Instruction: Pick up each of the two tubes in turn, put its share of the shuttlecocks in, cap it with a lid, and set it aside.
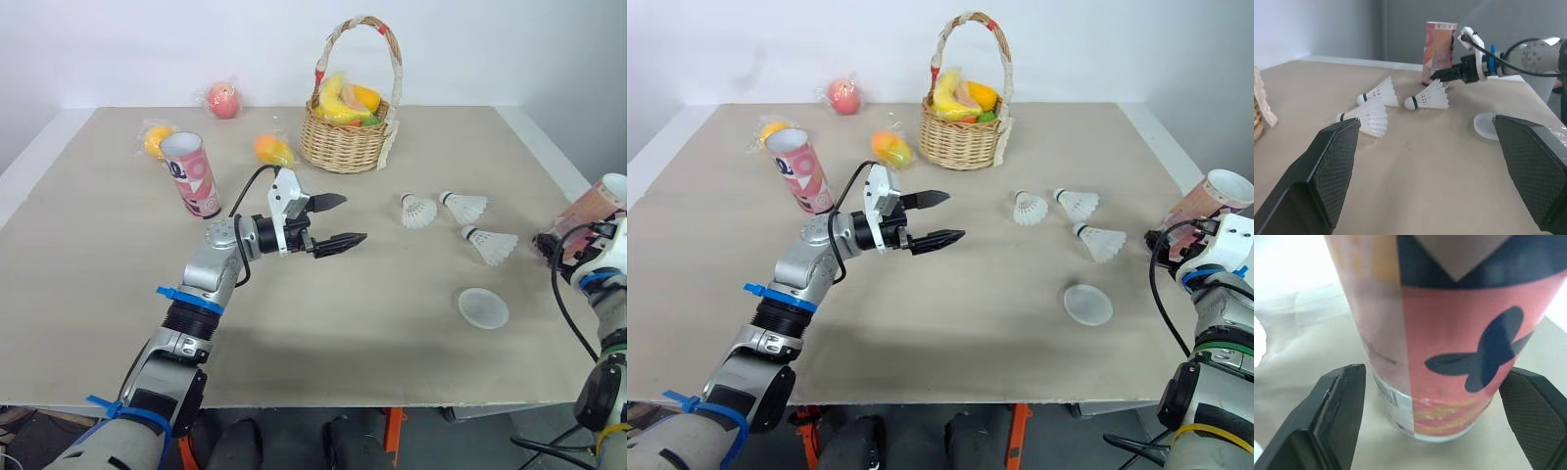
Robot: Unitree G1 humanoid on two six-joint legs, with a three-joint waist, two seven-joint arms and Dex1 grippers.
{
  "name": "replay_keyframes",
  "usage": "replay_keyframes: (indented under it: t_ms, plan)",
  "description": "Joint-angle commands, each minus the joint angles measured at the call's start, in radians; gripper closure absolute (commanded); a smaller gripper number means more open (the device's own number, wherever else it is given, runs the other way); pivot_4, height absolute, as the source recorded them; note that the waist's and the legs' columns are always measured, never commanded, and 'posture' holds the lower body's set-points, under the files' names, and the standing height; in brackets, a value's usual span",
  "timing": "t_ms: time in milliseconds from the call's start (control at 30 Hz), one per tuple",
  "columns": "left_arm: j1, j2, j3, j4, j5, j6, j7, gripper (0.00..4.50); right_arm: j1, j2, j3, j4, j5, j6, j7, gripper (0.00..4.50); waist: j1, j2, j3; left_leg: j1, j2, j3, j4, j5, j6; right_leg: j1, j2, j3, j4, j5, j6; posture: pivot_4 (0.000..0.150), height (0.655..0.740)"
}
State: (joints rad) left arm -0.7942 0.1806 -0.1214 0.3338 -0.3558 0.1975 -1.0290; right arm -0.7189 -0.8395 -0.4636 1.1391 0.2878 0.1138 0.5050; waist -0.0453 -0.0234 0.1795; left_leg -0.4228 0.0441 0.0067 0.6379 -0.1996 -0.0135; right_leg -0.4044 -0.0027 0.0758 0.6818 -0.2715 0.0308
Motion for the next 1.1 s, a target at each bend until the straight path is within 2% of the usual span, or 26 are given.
replay_keyframes:
  t_ms: [33,200,300,367,500,633,700,833,1033,1100]
  plan:
    - [0.001,-0.005,0.012,-0.039,-0.012,-0.004,0.001,0.0,0.04,-0.057,-0.001,-0.093,0.011,0.033,0.059,0.06,0.0,0.0,0.0,0.0,0.0,0.0,0.0,0.0,0.0,0.0,0.0,0.0,0.0,0.0,0.0,0.15,0.74]
    - [0.014,-0.007,0.034,-0.025,-0.021,-0.007,0.015,0.0,0.215,-0.088,0.024,-0.24,0.009,0.115,0.19,0.06,0.003,0.0,0.0,0.0,0.0,-0.001,0.0,0.0,0.0,0.0,0.0,0.0,0.0,0.0,0.001,0.15,0.74]
    - [0.057,0.01,0.073,-0.08,-0.048,0.05,0.063,0.0,0.31,-0.12,-0.021,-0.351,0.053,0.169,0.241,0.06,0.0,0.002,-0.001,0.0,0.0,0.0,0.0,0.0,0.0,0.001,0.0,0.0,0.0,0.0,0.001,0.15,0.74]
    - [0.098,0.032,0.105,-0.145,-0.063,0.102,0.11,0.0,0.375,-0.12,-0.065,-0.52,0.139,0.244,0.322,0.06,-0.003,0.002,-0.001,0.001,0.0,0.001,0.0,0.0,0.0,0.001,0.0,0.001,0.0,0.0,0.002,0.15,0.74]
    - [0.225,0.076,0.21,-0.333,-0.081,0.226,0.31,0.0,0.513,-0.084,-0.024,-1.09,0.365,0.412,0.488,0.06,-0.018,0.006,-0.003,0.004,0.003,0.001,0.0,0.0,0.0,0.0,0.004,0.004,0.001,-0.001,0.003,0.15,0.74]
    - [0.329,0.076,0.325,-0.413,-0.045,0.265,0.548,0.0,0.426,-0.014,0.119,-1.328,0.448,0.491,0.467,0.06,-0.019,0.002,-0.001,0.009,0.005,-0.006,0.0,0.001,-0.001,0.007,0.009,0.001,0.001,0.0,0.004,0.15,0.74]
    - [0.358,0.064,0.398,-0.412,-0.034,0.27,0.672,0.0,0.359,0.039,0.206,-1.364,0.448,0.503,0.459,0.06,-0.012,0.0,0.0,0.01,0.005,-0.009,0.001,0.004,-0.004,0.009,0.01,0.0,0.001,0.001,0.004,0.15,0.74]
    - [0.384,0.067,0.464,-0.394,-0.021,0.251,0.786,0.0,0.255,0.148,0.356,-1.326,0.339,0.459,0.402,0.06,0.001,-0.002,0.001,0.01,0.004,-0.008,0.001,0.008,-0.001,0.009,0.01,0.002,0.0,0.006,0.004,0.15,0.74]
    - [0.351,0.117,0.456,-0.277,0.021,0.211,0.795,0.0,0.181,0.315,0.473,-1.241,0.196,0.381,0.276,0.06,0.019,-0.004,0.0,0.001,0.002,-0.009,0.001,0.01,-0.002,0.002,0.009,0.002,0.0,0.007,0.005,0.15,0.74]
    - [0.314,0.144,0.446,-0.196,0.043,0.177,0.784,0.0,0.181,0.356,0.496,-1.247,0.165,0.358,0.254,0.06,0.022,-0.004,0.0,-0.002,0.002,-0.01,0.001,0.01,-0.002,-0.001,0.01,0.002,0.0,0.011,-0.002,0.15,0.74]
